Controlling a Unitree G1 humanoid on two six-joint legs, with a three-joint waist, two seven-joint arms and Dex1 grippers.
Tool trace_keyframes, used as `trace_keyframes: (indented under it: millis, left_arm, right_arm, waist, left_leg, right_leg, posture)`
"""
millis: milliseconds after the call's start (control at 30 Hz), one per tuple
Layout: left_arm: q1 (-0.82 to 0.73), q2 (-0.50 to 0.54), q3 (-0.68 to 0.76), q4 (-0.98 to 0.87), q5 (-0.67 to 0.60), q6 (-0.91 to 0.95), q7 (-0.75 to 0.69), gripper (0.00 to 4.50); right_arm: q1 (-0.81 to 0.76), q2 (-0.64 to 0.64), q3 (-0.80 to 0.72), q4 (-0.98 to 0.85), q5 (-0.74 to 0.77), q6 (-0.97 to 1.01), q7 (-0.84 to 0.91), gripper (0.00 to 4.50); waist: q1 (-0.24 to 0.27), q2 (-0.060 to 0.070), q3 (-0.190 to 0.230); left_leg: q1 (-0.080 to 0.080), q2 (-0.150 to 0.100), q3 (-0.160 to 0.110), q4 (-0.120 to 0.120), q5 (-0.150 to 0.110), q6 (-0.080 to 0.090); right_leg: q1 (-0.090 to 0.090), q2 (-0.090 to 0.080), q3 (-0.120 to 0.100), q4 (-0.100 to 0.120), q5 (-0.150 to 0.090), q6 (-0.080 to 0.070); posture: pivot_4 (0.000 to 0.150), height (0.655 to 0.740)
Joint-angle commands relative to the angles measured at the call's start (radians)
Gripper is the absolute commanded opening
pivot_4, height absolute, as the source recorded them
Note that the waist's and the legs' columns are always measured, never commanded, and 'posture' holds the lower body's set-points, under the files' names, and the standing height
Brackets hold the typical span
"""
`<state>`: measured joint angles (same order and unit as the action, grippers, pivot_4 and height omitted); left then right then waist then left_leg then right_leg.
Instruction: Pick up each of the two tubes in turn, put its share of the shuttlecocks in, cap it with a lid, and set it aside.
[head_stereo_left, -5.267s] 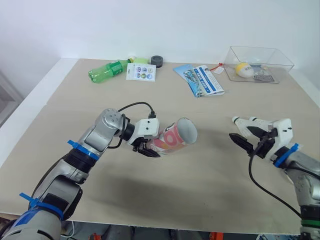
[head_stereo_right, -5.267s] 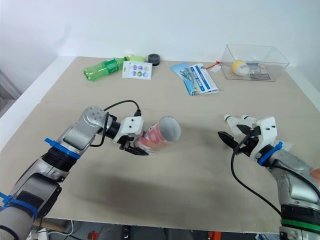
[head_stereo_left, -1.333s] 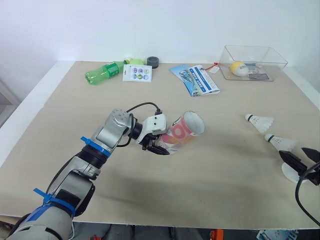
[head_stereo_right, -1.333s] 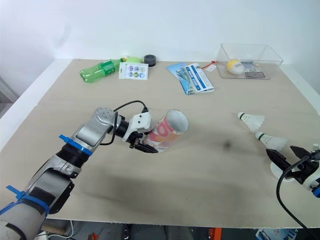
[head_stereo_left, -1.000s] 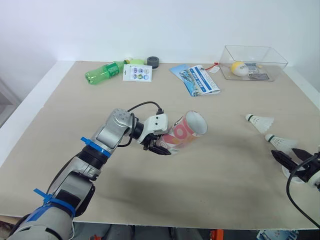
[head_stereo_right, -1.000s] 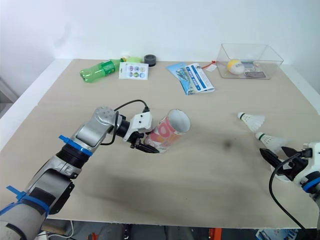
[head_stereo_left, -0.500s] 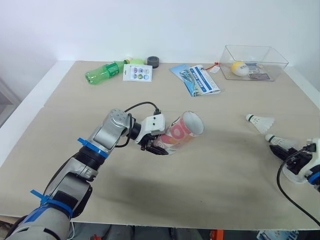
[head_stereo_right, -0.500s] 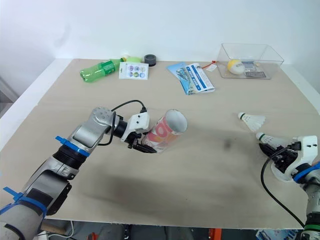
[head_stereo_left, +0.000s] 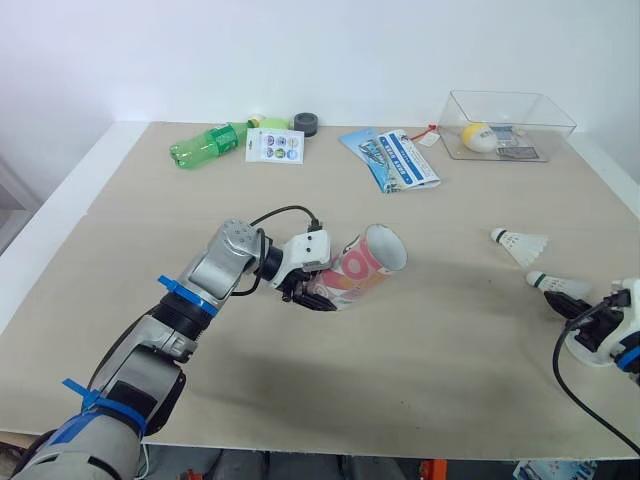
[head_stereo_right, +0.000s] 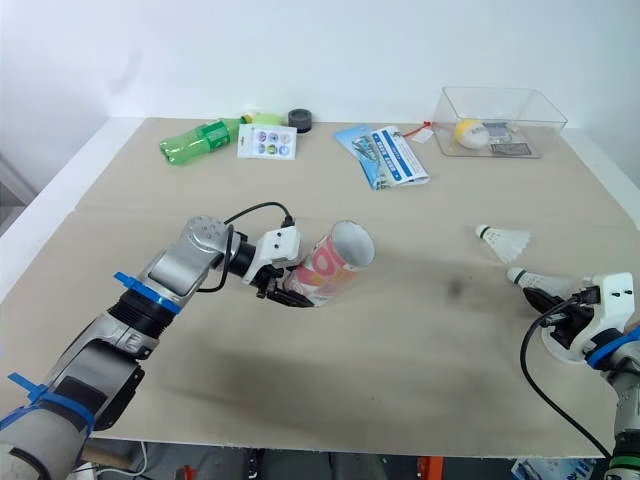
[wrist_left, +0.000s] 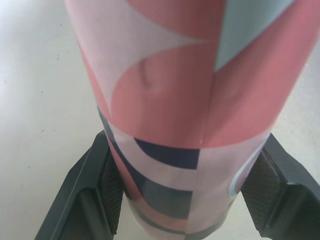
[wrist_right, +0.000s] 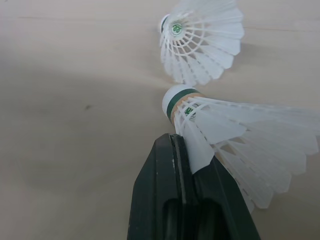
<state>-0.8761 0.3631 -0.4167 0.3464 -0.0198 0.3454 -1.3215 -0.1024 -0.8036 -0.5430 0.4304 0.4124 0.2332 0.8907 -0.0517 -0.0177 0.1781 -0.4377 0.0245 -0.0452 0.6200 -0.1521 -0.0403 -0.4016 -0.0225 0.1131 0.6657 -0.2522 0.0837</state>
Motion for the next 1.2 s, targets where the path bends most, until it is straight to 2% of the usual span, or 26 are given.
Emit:
trace_keyframes:
  millis: [33, 167, 267, 333, 400, 467, 633, 733, 1133, 1200]
  left_arm:
    - [-0.039, -0.006, 0.005, 0.022, -0.003, -0.028, -0.010, 2.68]
    - [-0.058, -0.010, 0.006, 0.068, -0.002, -0.051, -0.024, 2.68]
    - [-0.069, -0.015, 0.011, 0.106, -0.010, -0.060, -0.044, 2.68]
    - [-0.078, -0.020, 0.012, 0.130, -0.013, -0.062, -0.057, 2.68]
    - [-0.088, -0.026, 0.014, 0.153, -0.014, -0.065, -0.062, 2.68]
    - [-0.097, -0.030, 0.013, 0.168, -0.008, -0.081, -0.059, 2.68]
    - [-0.106, -0.042, 0.010, 0.196, 0.012, -0.109, -0.040, 2.68]
    - [-0.107, -0.043, 0.010, 0.205, 0.017, -0.118, -0.038, 2.68]
    - [-0.103, -0.039, 0.015, 0.191, 0.017, -0.110, -0.025, 2.68]
    - [-0.100, -0.037, 0.016, 0.185, 0.016, -0.105, -0.024, 2.68]
  right_arm:
    - [0.032, -0.020, -0.025, -0.152, 0.032, 0.006, 0.003, 0.07]
    - [0.077, -0.071, -0.048, -0.325, 0.032, 0.015, 0.014, 0.07]
    - [0.070, -0.171, -0.061, -0.495, 0.041, 0.050, 0.049, 0.07]
    - [-0.037, -0.266, -0.016, -0.607, 0.078, 0.077, 0.077, 0.07]
    - [-0.142, -0.345, 0.090, -0.670, 0.047, 0.031, 0.129, 0.07]
    - [-0.234, -0.371, 0.198, -0.708, 0.011, -0.013, 0.172, 0.07]
    - [-0.464, -0.332, 0.429, -0.737, -0.015, -0.094, 0.295, 0.07]
    - [-0.538, -0.313, 0.490, -0.698, -0.031, -0.131, 0.353, 0.07]
    - [-0.651, -0.224, 0.629, -0.561, -0.129, -0.278, 0.501, 0.07]
    - [-0.670, -0.208, 0.639, -0.554, -0.121, -0.263, 0.519, 0.83]
  waist:
    - [0.000, 0.000, 0.000]
    - [0.000, 0.000, 0.000]
    - [-0.001, 0.004, 0.001]
    - [-0.003, 0.004, 0.001]
    - [-0.005, 0.006, 0.002]
    - [-0.009, 0.008, 0.002]
    - [-0.005, -0.001, 0.003]
    - [0.001, -0.001, 0.004]
    - [0.003, -0.001, 0.004]
    - [0.003, -0.001, 0.004]
  left_leg:
    - [0.000, 0.000, 0.000, 0.000, 0.000, 0.000]
    - [0.000, 0.000, 0.000, 0.000, 0.000, 0.000]
    - [-0.001, -0.001, 0.001, 0.000, 0.000, 0.000]
    - [0.000, 0.000, 0.000, 0.000, 0.000, 0.000]
    - [0.000, 0.000, 0.001, 0.000, 0.000, 0.000]
    - [0.000, 0.000, 0.000, 0.000, 0.000, 0.000]
    - [-0.001, 0.002, -0.001, -0.001, 0.001, 0.001]
    - [-0.004, 0.000, 0.000, -0.001, 0.000, -0.001]
    - [-0.003, 0.001, 0.000, 0.000, -0.001, -0.002]
    - [-0.003, 0.001, 0.000, 0.000, -0.001, -0.002]
  right_leg:
    - [0.000, 0.000, 0.000, 0.000, 0.000, 0.000]
    - [0.000, 0.000, 0.000, 0.000, 0.000, 0.000]
    - [-0.001, -0.001, 0.001, 0.000, 0.000, 0.000]
    - [-0.001, 0.000, 0.000, 0.000, 0.000, 0.000]
    - [-0.001, 0.000, 0.001, 0.000, 0.000, -0.001]
    - [-0.001, 0.000, 0.001, 0.000, 0.000, -0.001]
    - [-0.001, 0.001, -0.002, 0.000, -0.003, -0.006]
    - [-0.003, -0.001, -0.001, -0.001, -0.001, 0.000]
    - [-0.003, 0.000, -0.002, 0.000, -0.001, -0.001]
    - [-0.003, 0.000, -0.002, 0.000, -0.001, -0.001]
  posture:
    - [0.150, 0.7400]
    - [0.150, 0.7400]
    - [0.150, 0.7400]
    - [0.150, 0.7400]
    - [0.150, 0.7400]
    - [0.150, 0.7400]
    - [0.150, 0.7400]
    - [0.150, 0.7400]
    - [0.150, 0.7400]
    - [0.150, 0.7400]
